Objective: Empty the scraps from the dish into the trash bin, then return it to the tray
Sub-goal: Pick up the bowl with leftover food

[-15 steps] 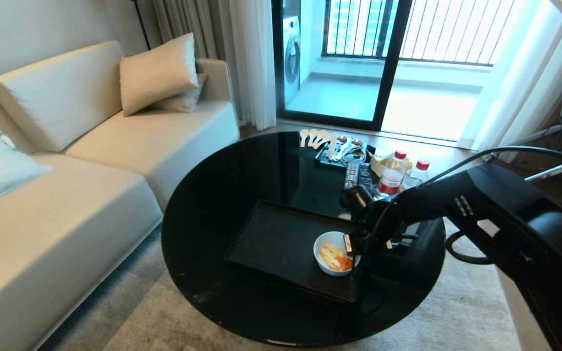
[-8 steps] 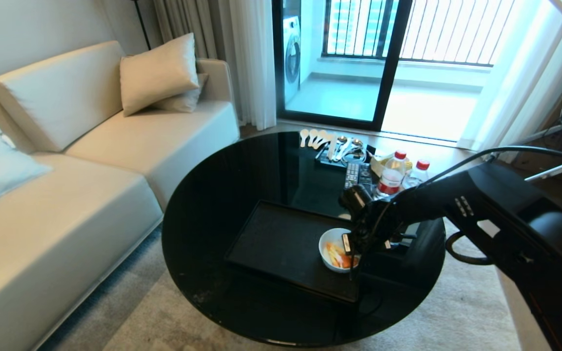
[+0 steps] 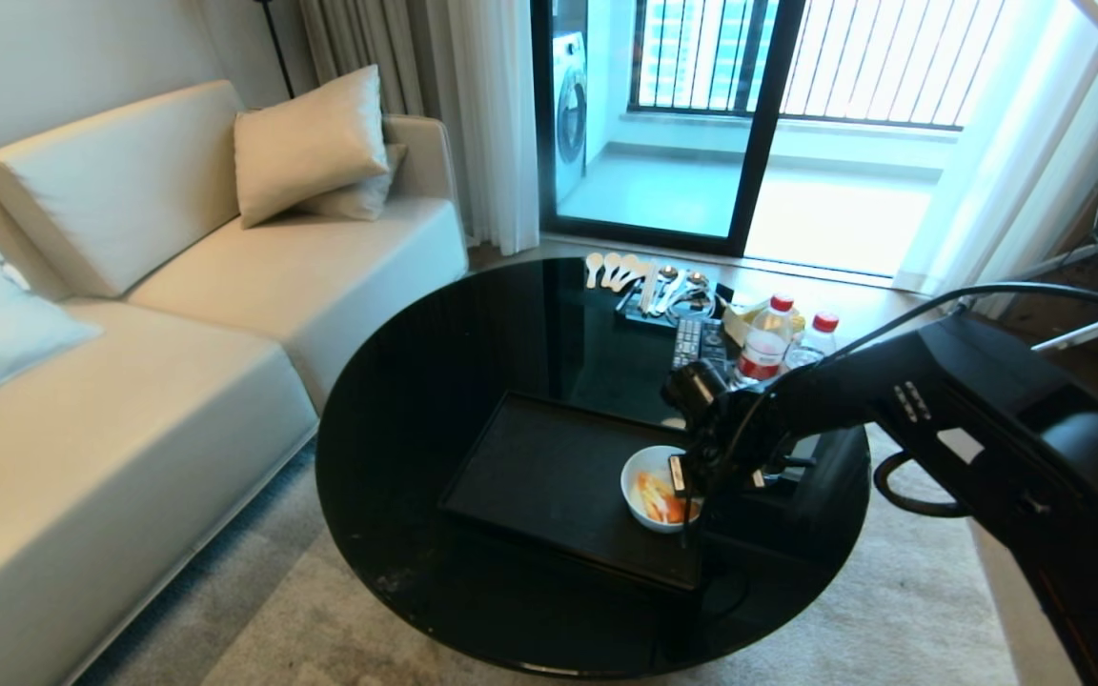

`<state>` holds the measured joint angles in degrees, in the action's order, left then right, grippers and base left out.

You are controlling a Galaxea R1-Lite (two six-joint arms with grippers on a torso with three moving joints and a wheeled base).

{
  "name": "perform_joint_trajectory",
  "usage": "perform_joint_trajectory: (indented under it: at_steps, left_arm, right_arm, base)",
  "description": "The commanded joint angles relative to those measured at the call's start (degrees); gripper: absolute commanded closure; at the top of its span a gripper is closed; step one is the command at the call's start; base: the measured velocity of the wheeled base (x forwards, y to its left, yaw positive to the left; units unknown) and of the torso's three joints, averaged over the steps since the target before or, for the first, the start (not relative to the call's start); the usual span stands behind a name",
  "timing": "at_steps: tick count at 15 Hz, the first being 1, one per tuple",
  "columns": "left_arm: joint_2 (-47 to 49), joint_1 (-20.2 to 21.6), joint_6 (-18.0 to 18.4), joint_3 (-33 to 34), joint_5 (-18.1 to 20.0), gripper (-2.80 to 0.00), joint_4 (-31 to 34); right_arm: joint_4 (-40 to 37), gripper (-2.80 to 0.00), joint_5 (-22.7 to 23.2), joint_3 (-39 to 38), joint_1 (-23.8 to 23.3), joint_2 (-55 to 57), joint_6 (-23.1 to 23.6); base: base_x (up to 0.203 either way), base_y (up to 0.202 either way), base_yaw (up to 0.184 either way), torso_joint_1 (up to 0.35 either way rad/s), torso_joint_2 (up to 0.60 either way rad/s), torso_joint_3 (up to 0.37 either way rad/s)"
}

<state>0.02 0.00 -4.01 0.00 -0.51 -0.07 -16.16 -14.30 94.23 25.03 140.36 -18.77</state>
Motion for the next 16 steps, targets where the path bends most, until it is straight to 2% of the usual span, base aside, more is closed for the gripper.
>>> perform_joint_trajectory:
  at_steps: [1, 13, 16]
  left_arm:
    - [-0.02, 0.0, -0.03, 0.0, -0.02, 0.0, -0.01]
    - [-0.02, 0.0, -0.03, 0.0, -0.02, 0.0, -0.01]
    - [-0.02, 0.0, -0.03, 0.0, -0.02, 0.0, -0.01]
  right_arm:
    - [-2.19, 0.0, -0.11, 0.13, -0.02, -0.87, -1.78]
    - [-10.7, 0.0, 0.57, -0.11, 0.1, -8.4, -23.03]
    - [-13.32, 0.0, 0.52, -0.34, 0.14, -12.43, -25.72]
  base:
    - [0.0, 0.0, 0.0, 0.0, 0.0, 0.0]
    - [0.0, 0.0, 0.0, 0.0, 0.0, 0.0]
    - [0.0, 0.0, 0.0, 0.0, 0.0, 0.0]
